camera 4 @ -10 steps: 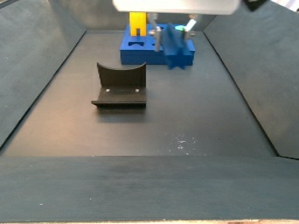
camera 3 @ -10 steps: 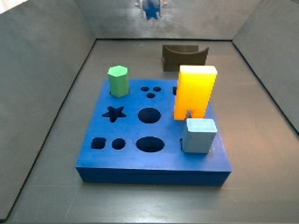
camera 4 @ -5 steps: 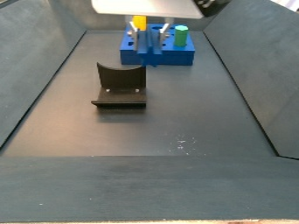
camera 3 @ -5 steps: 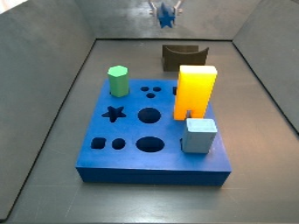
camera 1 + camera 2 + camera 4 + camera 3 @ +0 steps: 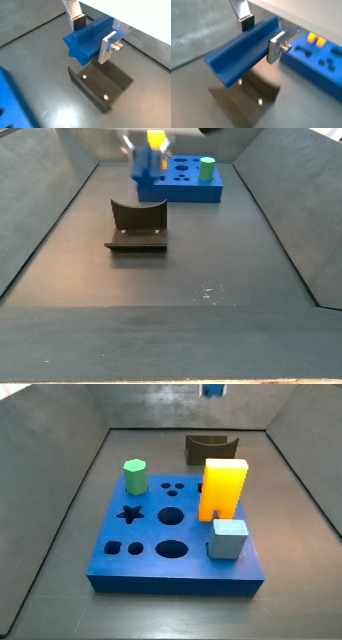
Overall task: Pick up the star object. Move up. Place the star object on the fixture. Regrasp the star object. Move to above the board. Insert the star object.
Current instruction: Place the star object on the fixture.
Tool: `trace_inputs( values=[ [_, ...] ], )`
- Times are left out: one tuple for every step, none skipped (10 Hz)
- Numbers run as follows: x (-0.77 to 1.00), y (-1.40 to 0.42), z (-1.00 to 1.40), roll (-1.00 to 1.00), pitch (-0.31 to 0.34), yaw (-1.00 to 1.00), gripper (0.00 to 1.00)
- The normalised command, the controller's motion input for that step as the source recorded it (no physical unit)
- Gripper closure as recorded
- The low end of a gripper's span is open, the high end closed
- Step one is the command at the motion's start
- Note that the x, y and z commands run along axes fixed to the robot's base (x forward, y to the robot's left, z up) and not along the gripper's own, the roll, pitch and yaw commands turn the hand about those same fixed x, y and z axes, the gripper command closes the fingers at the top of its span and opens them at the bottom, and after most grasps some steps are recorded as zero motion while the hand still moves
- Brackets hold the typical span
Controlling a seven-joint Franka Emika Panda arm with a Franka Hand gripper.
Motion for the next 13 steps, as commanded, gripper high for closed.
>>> trace_inputs(
  values=[
    [0.2,0.05,0.16,-1.0,0.059,-0.1,1.0],
    [0.1,0.05,0.03,-1.0,0.062,-0.11,1.0],
    [0.07,0.05,0.04,-1.0,0.067,-0.11,1.0],
    [0.07,0.05,0.04,-1.0,0.074,-0.12,1.0],
    [0.08,0.04,0.0,-1.0,0.085,-0.13,1.0],
    [0.1,0.05,-0.02,-1.0,0.102,-0.15,1.0],
    [0.1,0.05,-0.03,-0.89,0.102,-0.14,1.0],
    [0.09,0.05,-0.02,-0.68,0.081,-0.13,1.0],
    [0.09,0.05,-0.02,-0.52,0.063,-0.13,1.0],
    [0.08,0.05,-0.02,-0.4,0.052,-0.12,1.0],
    [0.08,0.03,-0.01,-0.23,0.035,-0.11,1.0],
    [0.13,0.13,-1.0,-1.0,0.217,-0.06,1.0],
    [0.13,0.14,-1.0,-1.0,0.208,-0.07,1.0]
  ],
)
